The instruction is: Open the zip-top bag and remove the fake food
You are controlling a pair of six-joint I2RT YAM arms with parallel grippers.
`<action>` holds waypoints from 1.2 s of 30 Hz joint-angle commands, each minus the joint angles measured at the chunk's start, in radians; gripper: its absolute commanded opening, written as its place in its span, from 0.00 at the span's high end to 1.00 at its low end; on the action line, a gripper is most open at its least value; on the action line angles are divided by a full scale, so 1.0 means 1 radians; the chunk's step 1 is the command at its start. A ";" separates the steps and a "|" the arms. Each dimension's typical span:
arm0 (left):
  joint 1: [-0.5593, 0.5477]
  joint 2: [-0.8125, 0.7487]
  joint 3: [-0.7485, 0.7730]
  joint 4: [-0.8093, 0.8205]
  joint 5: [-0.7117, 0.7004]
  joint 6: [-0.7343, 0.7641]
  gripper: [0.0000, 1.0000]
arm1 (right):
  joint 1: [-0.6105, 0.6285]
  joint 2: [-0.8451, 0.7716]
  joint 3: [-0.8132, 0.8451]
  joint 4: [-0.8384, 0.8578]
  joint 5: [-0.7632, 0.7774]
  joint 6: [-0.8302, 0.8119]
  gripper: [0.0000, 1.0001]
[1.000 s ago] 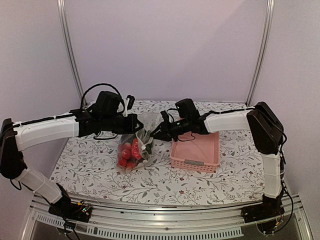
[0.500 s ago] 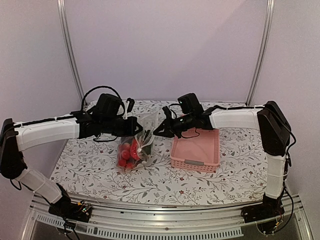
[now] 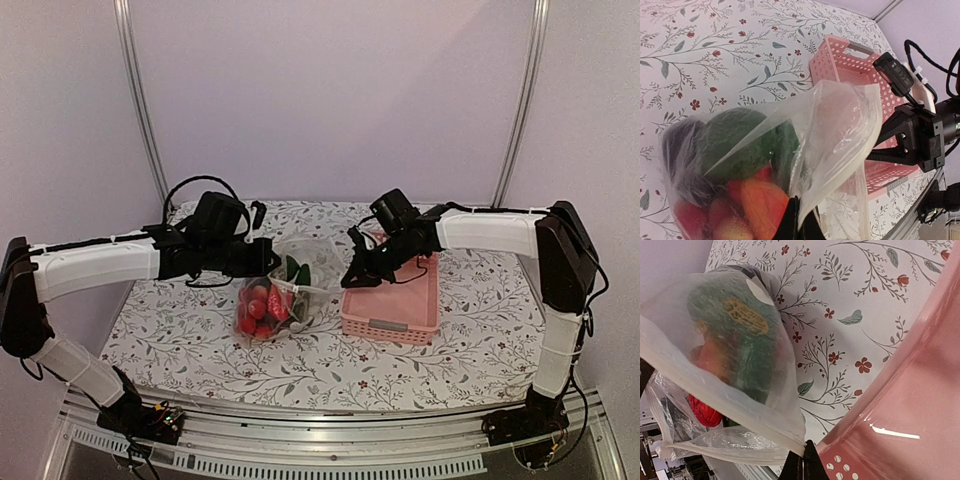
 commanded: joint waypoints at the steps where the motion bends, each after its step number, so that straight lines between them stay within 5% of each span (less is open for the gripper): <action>1: -0.036 -0.001 -0.016 -0.007 0.023 0.030 1.00 | -0.002 -0.009 0.019 -0.116 0.067 -0.120 0.97; 8: -0.078 0.024 0.001 0.011 0.038 0.039 1.00 | -0.001 -0.063 0.065 -0.053 0.051 -0.112 0.68; 13: -0.078 0.027 0.012 0.016 0.006 0.032 1.00 | -0.001 -0.163 0.004 0.052 0.034 -0.040 0.58; 23: -0.070 0.065 0.048 0.065 -0.026 -0.027 1.00 | 0.074 -0.166 -0.068 0.239 -0.015 0.197 0.56; 36: -0.053 0.198 0.147 0.113 -0.098 -0.084 1.00 | 0.069 0.045 0.062 0.224 0.026 0.148 0.55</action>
